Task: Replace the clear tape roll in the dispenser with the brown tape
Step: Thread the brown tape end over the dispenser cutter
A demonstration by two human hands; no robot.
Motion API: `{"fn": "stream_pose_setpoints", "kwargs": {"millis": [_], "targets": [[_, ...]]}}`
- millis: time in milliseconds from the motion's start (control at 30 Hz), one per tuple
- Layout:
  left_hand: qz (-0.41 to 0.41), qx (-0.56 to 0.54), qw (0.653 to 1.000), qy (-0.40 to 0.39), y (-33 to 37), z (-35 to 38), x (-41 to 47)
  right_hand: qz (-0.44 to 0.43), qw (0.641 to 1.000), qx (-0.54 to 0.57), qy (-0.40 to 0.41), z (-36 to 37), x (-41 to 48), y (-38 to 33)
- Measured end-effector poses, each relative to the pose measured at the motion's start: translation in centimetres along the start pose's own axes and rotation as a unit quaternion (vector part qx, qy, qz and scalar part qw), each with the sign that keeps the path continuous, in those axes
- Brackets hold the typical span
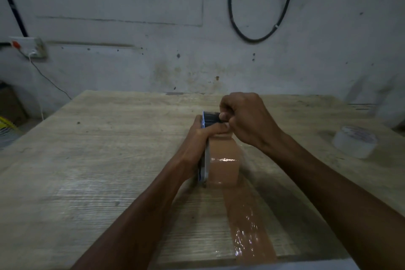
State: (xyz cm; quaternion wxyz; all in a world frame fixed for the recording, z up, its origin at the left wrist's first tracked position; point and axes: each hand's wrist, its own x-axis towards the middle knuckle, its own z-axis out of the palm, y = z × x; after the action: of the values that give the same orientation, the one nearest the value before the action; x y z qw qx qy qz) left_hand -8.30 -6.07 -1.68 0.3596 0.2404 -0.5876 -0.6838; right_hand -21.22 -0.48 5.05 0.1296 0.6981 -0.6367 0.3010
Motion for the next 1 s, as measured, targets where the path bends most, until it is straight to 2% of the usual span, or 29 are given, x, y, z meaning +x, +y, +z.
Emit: {"fn": "stream_pose_setpoints", "kwargs": {"millis": [267,667,800,1000], "targets": [[-0.043,-0.015,0.998,-0.048,0.7,-0.3,-0.3,-0.007,1.000,0.003,-0.020,-0.5,0.9,-0.4],[-0.022,0.046,0.999,-0.011,0.7,-0.2,-0.2,-0.020,1.000,-0.013,-0.017,-0.5,2.0,-1.2],[-0.028,0.046,0.998,-0.022,0.9,-0.1,-0.1,-0.018,1.000,-0.005,-0.013,-0.5,2.0,-1.0],[-0.015,0.042,0.999,0.000,0.9,0.2,-0.2,-0.054,0.999,-0.004,-0.002,-0.2,2.1,-1.7]]}}
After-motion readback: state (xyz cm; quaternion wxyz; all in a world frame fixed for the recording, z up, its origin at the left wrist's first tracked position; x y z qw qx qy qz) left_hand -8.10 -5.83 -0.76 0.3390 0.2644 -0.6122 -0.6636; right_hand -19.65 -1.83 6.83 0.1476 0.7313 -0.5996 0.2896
